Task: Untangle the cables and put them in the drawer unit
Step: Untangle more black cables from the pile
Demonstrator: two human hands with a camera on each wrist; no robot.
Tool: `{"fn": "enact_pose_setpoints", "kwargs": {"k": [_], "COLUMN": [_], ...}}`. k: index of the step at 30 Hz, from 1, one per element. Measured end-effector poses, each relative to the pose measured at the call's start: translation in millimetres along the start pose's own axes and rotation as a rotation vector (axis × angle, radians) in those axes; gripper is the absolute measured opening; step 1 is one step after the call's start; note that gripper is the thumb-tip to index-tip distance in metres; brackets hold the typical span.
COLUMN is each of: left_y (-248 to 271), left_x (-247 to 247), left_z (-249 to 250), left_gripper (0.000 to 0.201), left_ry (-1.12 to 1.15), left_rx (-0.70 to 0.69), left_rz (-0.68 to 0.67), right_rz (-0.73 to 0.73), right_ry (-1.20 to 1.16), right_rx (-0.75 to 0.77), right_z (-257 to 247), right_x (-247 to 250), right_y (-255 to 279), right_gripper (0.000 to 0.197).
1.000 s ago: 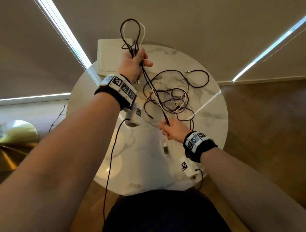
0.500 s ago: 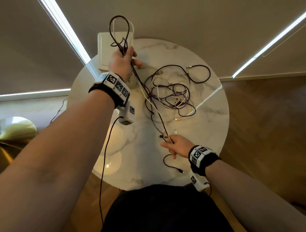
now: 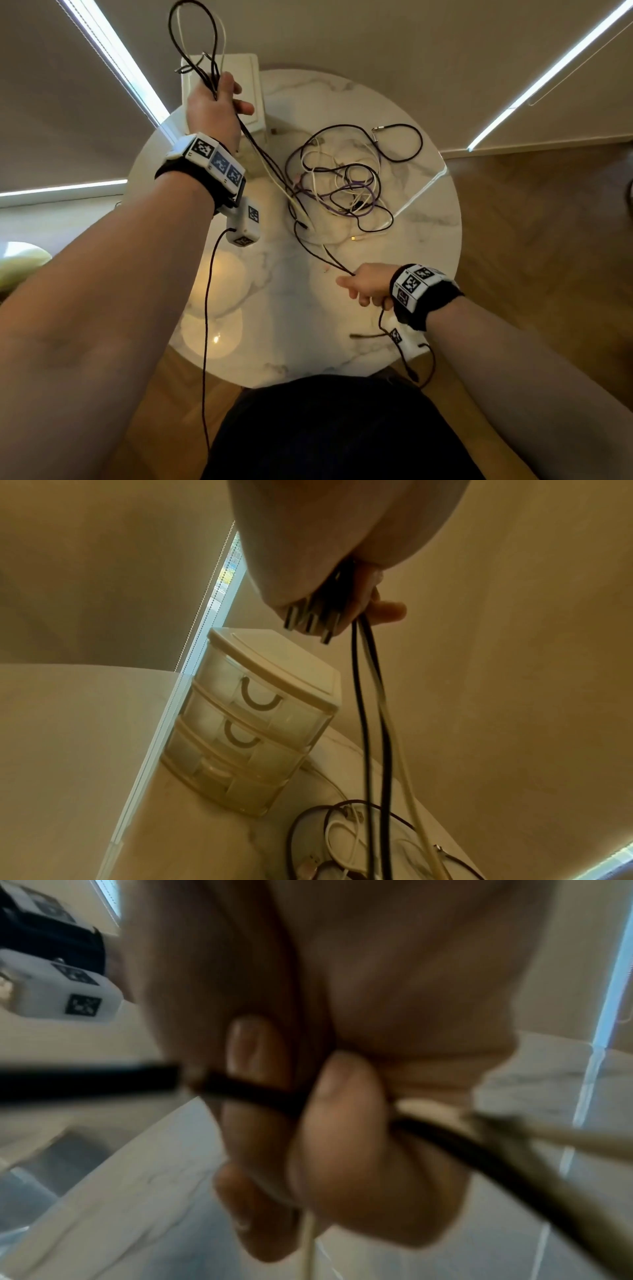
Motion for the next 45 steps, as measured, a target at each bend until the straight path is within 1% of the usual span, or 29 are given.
{"fn": "enact_pose_setpoints", "kwargs": {"k": [1,2,3,5,6,9,12,14,16,18,19,21,23,24,26,28,30,32,33,35,37,38,39,41,43,45], "left_y": [0,-1,-1,-1,-2,-4,-7,-10,-8,-6,-2,8,24,33,52,70,85,95,96,93,89,87,86,82,77,73], "left_x": [0,0,0,2,2,6,15,21,24,18,12,0,-15,-23,-37,-51,-63,-72,-74,-73,-70,-69,-67,-63,-59,-55], "left_z": [1,0,0,-1,-1,2,6,8,9,6,4,-1,-6,-10,-18,-23,-23,-26,-28,-31,-33,-34,-34,-32,-33,-35], "left_gripper": [0.026,0.026,0.026,0.027,0.027,0.025,0.024,0.023,0.023,0.025,0.027,0.032,0.026,0.024,0.028,0.035,0.029,0.033,0.037,0.041,0.036,0.033,0.030,0.023,0.023,0.022], "left_ry": [0.001,0.003,0.000,-0.012,-0.008,0.018,0.051,0.088,0.049,-0.016,-0.049,-0.151,-0.279,-0.345,-0.482,-0.547,-0.532,-0.576,-0.608,-0.659,-0.690,-0.700,-0.709,-0.745,-0.829,-0.904], "left_rx": [-0.006,-0.012,-0.017,-0.030,-0.043,-0.094,-0.120,-0.137,-0.142,-0.120,-0.095,-0.041,-0.021,-0.019,-0.021,-0.021,-0.012,0.009,0.029,0.074,0.109,0.115,0.108,0.074,0.038,0.027], "left_rz": [0.002,0.008,0.015,0.037,0.049,0.098,0.201,0.250,0.247,0.172,0.114,-0.018,-0.216,-0.345,-0.600,-0.798,-0.947,-1.053,-1.077,-1.064,-1.037,-1.029,-1.020,-0.988,-0.954,-0.954], "right_rz": [-0.051,-0.069,-0.060,0.010,0.042,0.060,0.031,0.091,0.198,0.269,0.304,0.369,0.460,0.504,0.576,0.633,0.652,0.644,0.643,0.666,0.687,0.675,0.644,0.547,0.439,0.322], "right_ry": [0.005,0.019,0.074,0.189,0.203,0.160,0.058,0.081,0.141,0.139,0.085,-0.121,-0.313,-0.368,-0.364,-0.251,-0.148,-0.150,-0.175,-0.214,-0.281,-0.322,-0.352,-0.345,-0.334,-0.392], "right_rx": [-0.010,0.004,0.031,0.045,0.044,0.034,-0.023,-0.047,-0.036,0.023,0.082,0.209,0.319,0.370,0.469,0.549,0.578,0.577,0.565,0.513,0.469,0.473,0.498,0.566,0.615,0.635], "right_z": [2,5,7,11,15,35,61,72,73,61,52,35,19,11,-5,-24,-41,-53,-57,-60,-58,-56,-55,-50,-44,-39], "right_x": [0,0,1,2,1,-1,-2,-2,1,4,7,13,22,27,39,49,58,65,69,75,79,80,81,82,78,69], "right_y": [-1,-3,-6,-7,-9,-20,-27,-24,-25,-23,-21,-16,-8,-3,5,15,22,26,27,27,25,23,21,17,15,13], "right_gripper": [0.041,0.037,0.035,0.034,0.035,0.030,0.023,0.026,0.038,0.043,0.042,0.031,0.022,0.023,0.026,0.024,0.026,0.027,0.027,0.024,0.017,0.013,0.014,0.022,0.030,0.032]}}
Point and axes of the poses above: each hand's wrist, its own y-axis away from the middle knuckle, its own x-axis out of the back of the hand, z = x × y, the point moved 3 cm from there along -y, towards the middle knuckle, and after that the axes turned 7 degrees about -z, right-handed, at the moved point
